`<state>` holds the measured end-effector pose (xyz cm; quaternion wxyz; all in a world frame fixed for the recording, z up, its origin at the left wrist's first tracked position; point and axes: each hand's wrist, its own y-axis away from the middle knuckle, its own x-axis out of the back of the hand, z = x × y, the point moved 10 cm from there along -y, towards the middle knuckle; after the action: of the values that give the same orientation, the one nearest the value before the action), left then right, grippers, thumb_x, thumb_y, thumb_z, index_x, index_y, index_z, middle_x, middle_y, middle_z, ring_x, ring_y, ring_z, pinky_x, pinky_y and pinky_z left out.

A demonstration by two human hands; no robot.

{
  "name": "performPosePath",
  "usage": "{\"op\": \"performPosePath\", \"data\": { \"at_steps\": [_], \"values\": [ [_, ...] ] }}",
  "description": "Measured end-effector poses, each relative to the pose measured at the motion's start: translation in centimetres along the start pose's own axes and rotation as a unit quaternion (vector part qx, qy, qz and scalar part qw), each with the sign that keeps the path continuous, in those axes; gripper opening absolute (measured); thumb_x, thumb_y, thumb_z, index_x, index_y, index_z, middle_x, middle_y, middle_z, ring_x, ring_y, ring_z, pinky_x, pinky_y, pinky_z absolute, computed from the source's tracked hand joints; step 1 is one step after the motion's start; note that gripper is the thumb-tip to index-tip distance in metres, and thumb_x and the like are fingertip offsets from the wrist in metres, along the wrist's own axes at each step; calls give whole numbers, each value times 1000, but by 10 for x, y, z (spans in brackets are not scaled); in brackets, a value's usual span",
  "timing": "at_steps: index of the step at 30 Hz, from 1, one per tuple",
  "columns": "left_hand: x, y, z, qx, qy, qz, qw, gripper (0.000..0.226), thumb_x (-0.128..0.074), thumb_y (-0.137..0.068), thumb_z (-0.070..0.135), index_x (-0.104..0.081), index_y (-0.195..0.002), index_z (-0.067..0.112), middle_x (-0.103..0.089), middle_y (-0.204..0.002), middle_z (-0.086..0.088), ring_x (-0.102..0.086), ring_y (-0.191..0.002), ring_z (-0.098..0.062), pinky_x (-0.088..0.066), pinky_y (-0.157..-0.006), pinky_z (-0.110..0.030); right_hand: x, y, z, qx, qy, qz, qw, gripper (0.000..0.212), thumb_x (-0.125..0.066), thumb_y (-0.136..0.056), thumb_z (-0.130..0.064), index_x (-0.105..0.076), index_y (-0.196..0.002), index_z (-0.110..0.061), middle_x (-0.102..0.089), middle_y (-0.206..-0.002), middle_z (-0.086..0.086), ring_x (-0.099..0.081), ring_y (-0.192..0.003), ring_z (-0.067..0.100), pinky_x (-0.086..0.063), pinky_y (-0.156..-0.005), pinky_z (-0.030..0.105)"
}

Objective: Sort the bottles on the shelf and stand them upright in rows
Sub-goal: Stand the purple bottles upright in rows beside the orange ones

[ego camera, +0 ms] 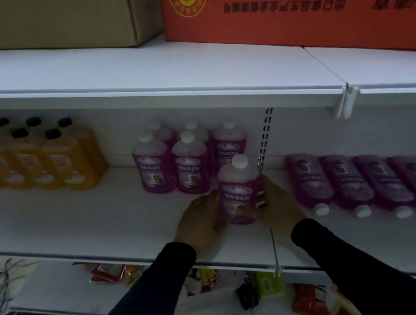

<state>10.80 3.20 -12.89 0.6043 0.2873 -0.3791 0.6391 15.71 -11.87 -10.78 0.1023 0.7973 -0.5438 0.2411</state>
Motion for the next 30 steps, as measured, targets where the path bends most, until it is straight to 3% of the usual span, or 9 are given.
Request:
{"op": "performPosePath", "data": {
  "at_steps": [3, 6, 11, 15, 21, 27, 30],
  "values": [
    [8, 10, -46, 77, -115, 15, 990, 76, -45, -93, 57, -21, -151, 14, -34, -151, -9, -30, -137, -25, -24, -113, -34, -2, -11, 4, -10, -3, 14, 1000, 62, -83, -73, -31, -45, -123, -31, -64, -109, -11, -63, -88, 0, -47, -69, 6],
    [2, 18, -71, 111, -154, 3, 982, 83, -35, -90, 68, -22, -152, 14, -19, -159, -9, -14, -145, -24, -8, -119, -35, -2, -28, 6, -9, 13, 35, 999, 66, -80, -77, -26, -43, -132, -17, -66, -114, -1, -65, -90, 9, -47, -71, 5],
    [-4, 18, -76, 112, -161, 8, 981, 90, -22, -83, 75, -22, -153, 18, -16, -160, -9, -11, -146, -23, -5, -119, -37, -6, -56, 4, -3, 44, 41, 998, 68, -77, -80, -21, -40, -137, -11, -66, -121, 7, -67, -102, 22, -53, -90, 36],
    [-2, 17, -76, 107, -162, 22, 981, 89, -24, -83, 73, -25, -152, 17, -18, -160, -10, -13, -146, -24, -6, -119, -36, -9, -67, 4, 3, 55, 47, 997, 66, -76, -81, -23, -41, -137, -12, -66, -121, 5, -67, -103, 19, -51, -90, 29],
    [-3, 17, -78, 117, -163, 20, 979, 91, -21, -80, 74, -24, -152, 20, -17, -160, -8, -11, -146, -24, -3, -118, -36, -11, -71, 1, 10, 81, 46, 996, 65, -74, -83, -25, -42, -137, -9, -64, -125, 11, -63, -110, 29, -50, -94, 46],
    [-2, 17, -76, 115, -171, 23, 978, 90, -22, -80, 74, -26, -151, 19, -19, -160, -9, -13, -145, -23, -5, -118, -36, -14, -69, -1, 9, 90, 45, 995, 67, -71, -86, -22, -38, -142, -8, -62, -128, 12, -62, -113, 28, -48, -97, 42],
    [-2, 17, -76, 112, -171, 21, 979, 89, -23, -82, 73, -27, -151, 19, -20, -159, -9, -14, -145, -24, -6, -118, -36, -13, -68, -5, 10, 112, 51, 992, 65, -71, -86, -24, -40, -141, -8, -61, -129, 11, -61, -114, 28, -47, -96, 33]
  ]
}}
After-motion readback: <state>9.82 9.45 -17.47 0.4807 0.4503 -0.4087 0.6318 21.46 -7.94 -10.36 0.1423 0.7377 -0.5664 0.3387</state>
